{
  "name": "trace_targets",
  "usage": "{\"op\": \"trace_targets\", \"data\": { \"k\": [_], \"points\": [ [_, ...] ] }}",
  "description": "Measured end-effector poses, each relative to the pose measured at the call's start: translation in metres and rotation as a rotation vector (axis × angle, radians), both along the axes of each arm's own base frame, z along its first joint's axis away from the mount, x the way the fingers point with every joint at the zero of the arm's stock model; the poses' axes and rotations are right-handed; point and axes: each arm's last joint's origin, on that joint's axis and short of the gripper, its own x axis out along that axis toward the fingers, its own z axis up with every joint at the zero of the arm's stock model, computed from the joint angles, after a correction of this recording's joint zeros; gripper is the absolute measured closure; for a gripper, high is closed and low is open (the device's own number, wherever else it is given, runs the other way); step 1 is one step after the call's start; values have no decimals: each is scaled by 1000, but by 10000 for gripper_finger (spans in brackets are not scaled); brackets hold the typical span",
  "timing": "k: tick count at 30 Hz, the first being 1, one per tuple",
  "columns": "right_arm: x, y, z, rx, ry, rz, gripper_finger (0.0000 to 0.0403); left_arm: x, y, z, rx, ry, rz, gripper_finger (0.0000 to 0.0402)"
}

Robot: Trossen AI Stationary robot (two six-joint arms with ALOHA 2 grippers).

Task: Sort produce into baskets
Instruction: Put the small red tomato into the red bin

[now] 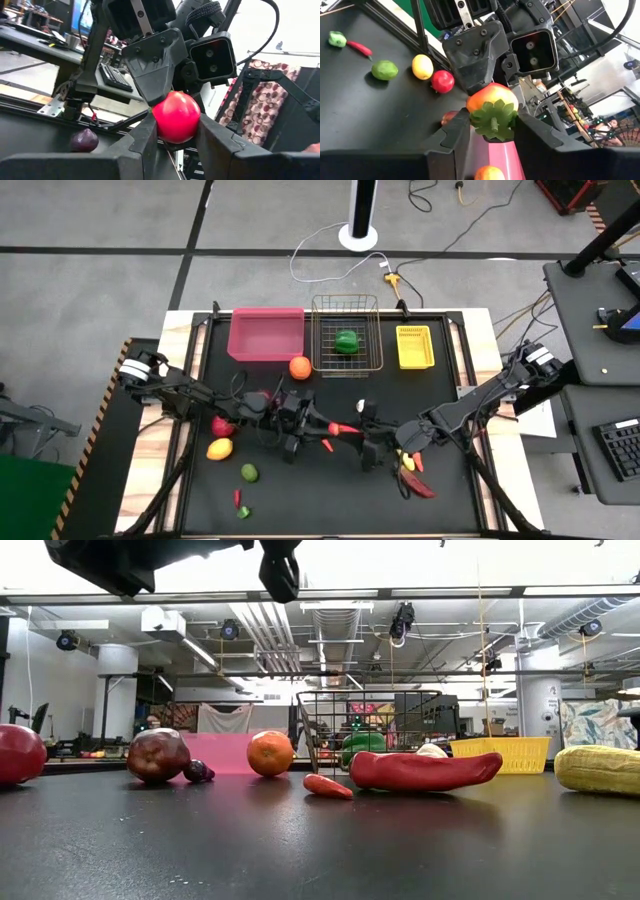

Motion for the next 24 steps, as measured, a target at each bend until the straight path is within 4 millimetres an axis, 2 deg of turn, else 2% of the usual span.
{"op": "trace_targets", "data": {
  "k": [4,14,24],
  "points": [
    [0,0,0,5,-2,-3,275,0,0,0,1,1,4,282],
    [-1,-1,3,43,-17,-7,276,0,1,-2,12,22,12,198],
    [1,0,18,107,-65,-14,276,-6,2,1,77,113,9,182]
  ]
}}
